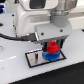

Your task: Insert the blue gear onto the right peg, followed by the red gear

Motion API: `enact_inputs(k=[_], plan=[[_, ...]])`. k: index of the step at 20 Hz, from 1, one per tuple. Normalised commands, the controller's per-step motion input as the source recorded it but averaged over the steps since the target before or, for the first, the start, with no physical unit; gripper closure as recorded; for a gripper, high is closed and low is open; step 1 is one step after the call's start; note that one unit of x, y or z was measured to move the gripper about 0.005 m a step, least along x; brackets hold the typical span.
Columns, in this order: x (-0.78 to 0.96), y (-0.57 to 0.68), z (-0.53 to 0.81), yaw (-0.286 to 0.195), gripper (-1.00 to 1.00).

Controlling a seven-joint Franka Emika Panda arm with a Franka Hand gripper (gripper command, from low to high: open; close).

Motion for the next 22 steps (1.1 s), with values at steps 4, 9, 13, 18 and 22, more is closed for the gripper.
enact_inputs(k=[4,9,13,18,22], plan=[[0.07,0.00,0.01,0.000,1.00],[0.15,-0.01,-0.01,0.000,1.00],[0.07,-0.09,-0.21,0.000,1.00],[0.05,-0.09,0.19,0.000,1.00],[0.09,-0.12,0.17,0.000,1.00]])
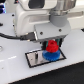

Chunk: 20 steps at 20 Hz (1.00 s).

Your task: Insert the blue gear onto the right peg, followed by the red gear

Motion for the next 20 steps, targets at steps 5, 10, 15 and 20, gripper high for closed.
enact_inputs(k=[5,10,15,20], plan=[[0.14,-0.07,0.06,0.000,1.00],[0.20,-0.01,-0.07,0.000,1.00],[0.08,-0.01,-0.10,0.000,1.00],[0.08,0.16,0.24,0.000,1.00]])
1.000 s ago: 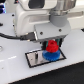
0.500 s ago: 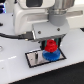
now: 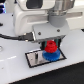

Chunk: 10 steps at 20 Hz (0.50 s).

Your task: Insert the blue gear onto the right peg, followed by the red gear

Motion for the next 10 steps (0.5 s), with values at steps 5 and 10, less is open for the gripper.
enact_inputs(k=[5,10], plan=[[0.09,0.06,0.07,0.000,1.00],[0.26,-0.03,-0.06,0.000,1.00]])
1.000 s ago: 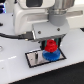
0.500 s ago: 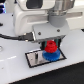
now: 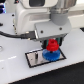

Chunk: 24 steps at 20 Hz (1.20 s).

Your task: Insert the blue gear onto the right peg, followed by the red gear

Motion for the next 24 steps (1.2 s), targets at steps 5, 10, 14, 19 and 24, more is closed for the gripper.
enact_inputs(k=[5,10,14,19,24], plan=[[0.13,-0.05,-0.15,0.000,1.00],[0.33,0.12,0.10,0.000,1.00],[0.16,-0.03,-0.08,0.000,1.00],[0.06,-0.17,0.05,0.000,1.00],[0.07,-0.17,-0.06,0.000,1.00]])
